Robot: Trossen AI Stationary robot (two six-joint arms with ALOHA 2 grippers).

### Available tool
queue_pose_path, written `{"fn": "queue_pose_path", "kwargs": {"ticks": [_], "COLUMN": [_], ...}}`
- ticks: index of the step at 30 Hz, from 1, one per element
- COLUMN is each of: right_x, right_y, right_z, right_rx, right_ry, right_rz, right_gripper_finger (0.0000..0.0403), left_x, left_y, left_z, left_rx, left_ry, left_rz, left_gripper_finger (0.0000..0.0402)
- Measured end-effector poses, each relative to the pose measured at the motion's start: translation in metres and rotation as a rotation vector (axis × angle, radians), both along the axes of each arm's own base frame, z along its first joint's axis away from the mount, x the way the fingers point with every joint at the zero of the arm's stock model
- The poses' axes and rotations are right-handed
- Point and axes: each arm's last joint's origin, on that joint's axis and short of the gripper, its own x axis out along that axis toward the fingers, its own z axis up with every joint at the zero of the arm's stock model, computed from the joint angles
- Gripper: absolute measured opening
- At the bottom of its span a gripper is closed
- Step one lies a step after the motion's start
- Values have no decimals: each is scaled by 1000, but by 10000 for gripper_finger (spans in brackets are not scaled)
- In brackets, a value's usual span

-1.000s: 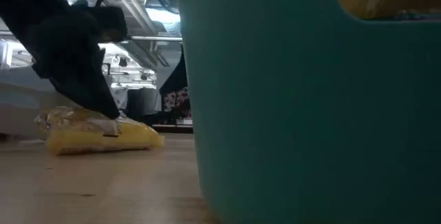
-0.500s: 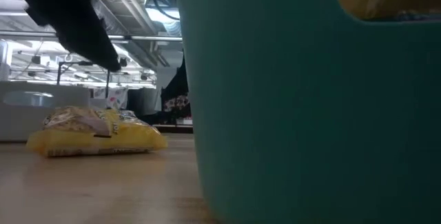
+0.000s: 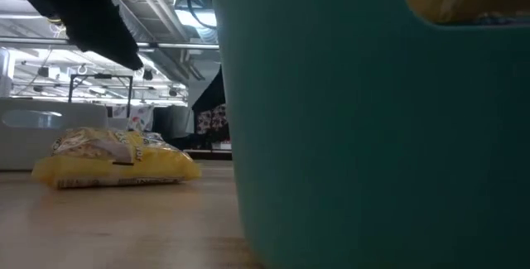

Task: Sort Maruchan noodles
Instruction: Put the yellow noodle pack into the white bin

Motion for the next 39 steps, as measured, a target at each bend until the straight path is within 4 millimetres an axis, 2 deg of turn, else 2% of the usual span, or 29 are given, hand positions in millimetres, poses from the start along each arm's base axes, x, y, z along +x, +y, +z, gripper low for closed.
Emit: {"fn": "queue_pose_path", "kwargs": {"ticks": [5,9,14,22,27,32,39], "right_x": [2,2,-1,2,7,10,11], "right_y": [1,2,3,7,16,22,23], "right_z": [4,3,-1,-3,-26,-40,-42], "right_rx": [57,60,77,123,186,235,253], "right_ry": [-2,6,56,31,51,44,42], "right_rz": [0,2,2,42,52,85,81], "right_gripper_finger": [370,389,391,392,392,392,392], "left_x": [-5,-7,-8,-2,3,8,7], "left_y": [-2,-4,-5,-12,-17,-17,-23], "left_z": [2,-5,-21,-45,-65,-71,-77], "left_rx": [-7,-1,-16,6,32,44,94], "left_ry": [7,29,53,137,186,170,134], "left_rz": [-5,32,61,42,43,60,72], "left_gripper_finger": [165,165,165,165,165,165,165]}}
